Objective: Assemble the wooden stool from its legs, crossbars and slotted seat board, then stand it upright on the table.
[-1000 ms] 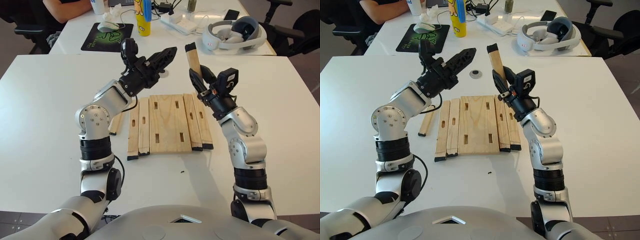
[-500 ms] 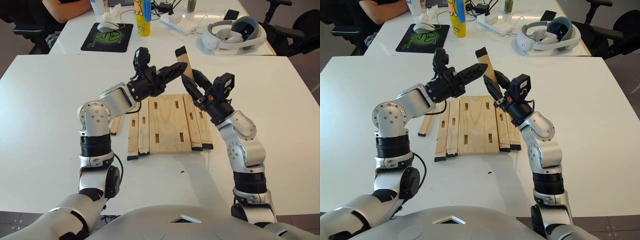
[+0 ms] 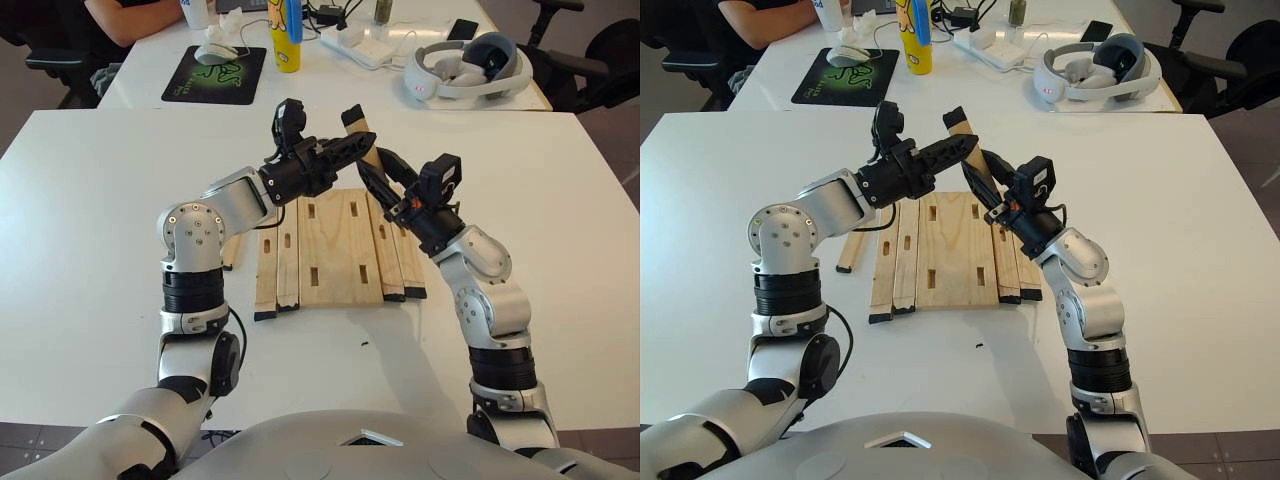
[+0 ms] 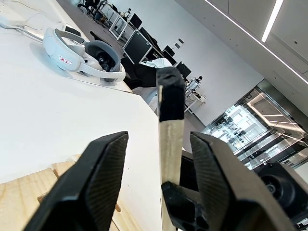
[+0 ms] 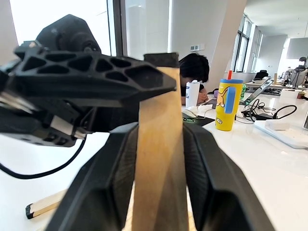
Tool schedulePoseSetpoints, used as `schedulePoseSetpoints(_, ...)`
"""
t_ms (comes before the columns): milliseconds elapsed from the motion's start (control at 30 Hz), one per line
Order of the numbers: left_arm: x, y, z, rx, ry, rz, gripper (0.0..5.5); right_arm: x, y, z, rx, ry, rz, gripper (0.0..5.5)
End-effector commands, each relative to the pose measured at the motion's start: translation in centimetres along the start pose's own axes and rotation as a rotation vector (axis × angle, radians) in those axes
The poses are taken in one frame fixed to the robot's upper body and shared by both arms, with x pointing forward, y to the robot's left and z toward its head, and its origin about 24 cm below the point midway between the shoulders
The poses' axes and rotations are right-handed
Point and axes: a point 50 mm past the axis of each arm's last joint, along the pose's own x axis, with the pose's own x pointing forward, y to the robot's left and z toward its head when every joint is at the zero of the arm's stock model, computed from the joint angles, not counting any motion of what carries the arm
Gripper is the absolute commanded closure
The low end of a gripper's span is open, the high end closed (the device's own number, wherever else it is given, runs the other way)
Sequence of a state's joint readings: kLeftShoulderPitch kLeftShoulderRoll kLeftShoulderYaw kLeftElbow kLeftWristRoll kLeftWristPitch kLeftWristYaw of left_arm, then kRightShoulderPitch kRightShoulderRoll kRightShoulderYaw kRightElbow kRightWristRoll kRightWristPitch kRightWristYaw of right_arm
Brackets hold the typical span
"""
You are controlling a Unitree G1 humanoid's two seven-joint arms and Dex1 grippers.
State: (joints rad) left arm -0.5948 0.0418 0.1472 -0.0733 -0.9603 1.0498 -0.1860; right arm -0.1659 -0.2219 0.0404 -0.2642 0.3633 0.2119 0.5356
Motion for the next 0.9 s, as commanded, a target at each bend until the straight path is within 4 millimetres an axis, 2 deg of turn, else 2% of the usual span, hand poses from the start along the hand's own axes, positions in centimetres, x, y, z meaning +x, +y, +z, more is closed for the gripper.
schedulePoseSetpoints(33, 0.2, -0.1, -0.1, 0.005, 0.024, 0.004, 3.83, -0.1, 0.1, 0.2, -0.015, -0.005, 0.012, 4.18)
schedulePoseSetpoints(333, 0.2, 0.0, 0.0, 0.016, 0.017, 0.008, 5.04, -0.2, -0.1, -0.1, -0.021, 0.012, 0.001, 4.18)
schedulePoseSetpoints(600, -0.1, 0.5, 1.3, 0.1, -0.065, 0.084, 5.06, -0.6, -0.4, -0.7, -0.021, 0.039, -0.032, 4.18)
schedulePoseSetpoints(633, -0.1, 0.4, 1.4, 0.109, -0.08, 0.088, 5.06, -0.6, -0.6, -0.9, -0.03, 0.05, -0.043, 3.81)
schedulePoseSetpoints(767, -0.2, 0.2, 2.0, 0.125, -0.14, 0.092, 5.07, -1.0, -0.9, -2.0, -0.07, 0.126, -0.059, 3.3)
schedulePoseSetpoints(900, -0.6, 0.2, 3.1, 0.167, -0.183, 0.117, 5.07, -2.0, -1.2, -3.3, -0.078, 0.183, -0.081, 3.25)
